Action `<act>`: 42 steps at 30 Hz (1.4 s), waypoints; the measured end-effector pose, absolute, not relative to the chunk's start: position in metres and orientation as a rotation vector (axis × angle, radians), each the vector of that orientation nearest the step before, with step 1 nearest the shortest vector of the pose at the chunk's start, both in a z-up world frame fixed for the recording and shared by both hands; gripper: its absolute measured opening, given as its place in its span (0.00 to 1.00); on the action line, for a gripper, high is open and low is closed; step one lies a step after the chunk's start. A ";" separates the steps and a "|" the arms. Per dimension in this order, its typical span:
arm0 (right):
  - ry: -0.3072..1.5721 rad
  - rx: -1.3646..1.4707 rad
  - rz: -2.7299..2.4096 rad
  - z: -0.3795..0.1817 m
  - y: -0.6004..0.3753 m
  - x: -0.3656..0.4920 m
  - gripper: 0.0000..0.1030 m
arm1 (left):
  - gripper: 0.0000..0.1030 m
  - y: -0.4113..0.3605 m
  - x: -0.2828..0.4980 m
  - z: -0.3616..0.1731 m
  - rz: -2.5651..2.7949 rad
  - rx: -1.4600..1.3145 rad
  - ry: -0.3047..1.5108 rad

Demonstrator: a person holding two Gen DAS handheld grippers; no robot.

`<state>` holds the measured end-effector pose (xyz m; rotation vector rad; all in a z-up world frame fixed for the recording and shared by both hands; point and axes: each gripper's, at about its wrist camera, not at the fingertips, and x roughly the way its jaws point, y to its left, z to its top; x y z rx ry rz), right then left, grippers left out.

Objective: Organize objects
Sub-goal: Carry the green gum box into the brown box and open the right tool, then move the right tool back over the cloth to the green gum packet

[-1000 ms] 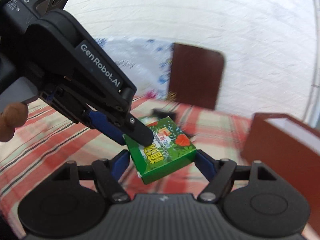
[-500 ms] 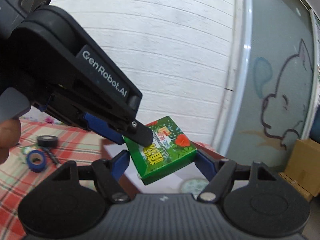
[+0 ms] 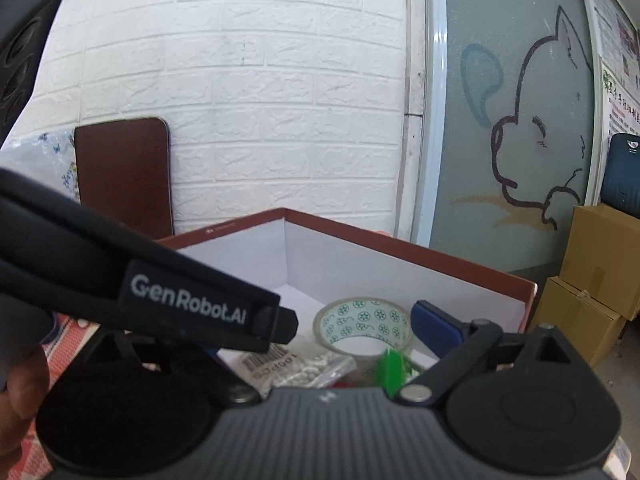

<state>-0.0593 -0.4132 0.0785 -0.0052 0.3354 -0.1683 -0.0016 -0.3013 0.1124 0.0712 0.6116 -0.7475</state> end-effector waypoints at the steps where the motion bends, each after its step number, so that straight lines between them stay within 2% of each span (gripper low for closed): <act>1: 0.318 -0.017 -0.173 0.080 -0.407 -0.064 0.95 | 0.47 -0.297 -0.004 0.115 -0.740 0.071 0.590; 6: 0.211 -0.086 -0.178 0.084 -0.372 -0.086 0.98 | 0.56 -0.254 -0.016 0.120 -0.703 0.038 0.537; 10: 0.174 -0.126 -0.115 0.085 -0.339 -0.095 0.99 | 0.57 -0.211 -0.029 0.118 -0.671 0.015 0.516; 13: 0.228 -0.133 -0.003 0.077 -0.304 -0.096 0.99 | 0.57 -0.177 -0.031 0.107 -0.613 -0.010 0.541; 19: 0.466 -0.213 0.274 0.033 -0.217 -0.077 0.99 | 0.56 -0.091 -0.024 0.070 -0.397 -0.073 0.666; 22: 0.550 -0.287 0.370 0.017 -0.174 -0.077 0.95 | 0.56 -0.039 -0.022 0.058 -0.272 -0.103 0.692; 31: 0.583 -0.356 0.515 0.014 -0.092 -0.057 0.88 | 0.56 0.099 -0.022 0.025 0.083 -0.121 0.685; 38: 0.572 -0.338 0.535 0.008 -0.051 -0.008 0.88 | 0.58 0.121 -0.026 0.010 0.110 -0.080 0.563; 42: 0.591 -0.297 0.524 0.008 -0.036 0.028 0.88 | 0.59 0.125 -0.018 0.008 0.135 -0.095 0.553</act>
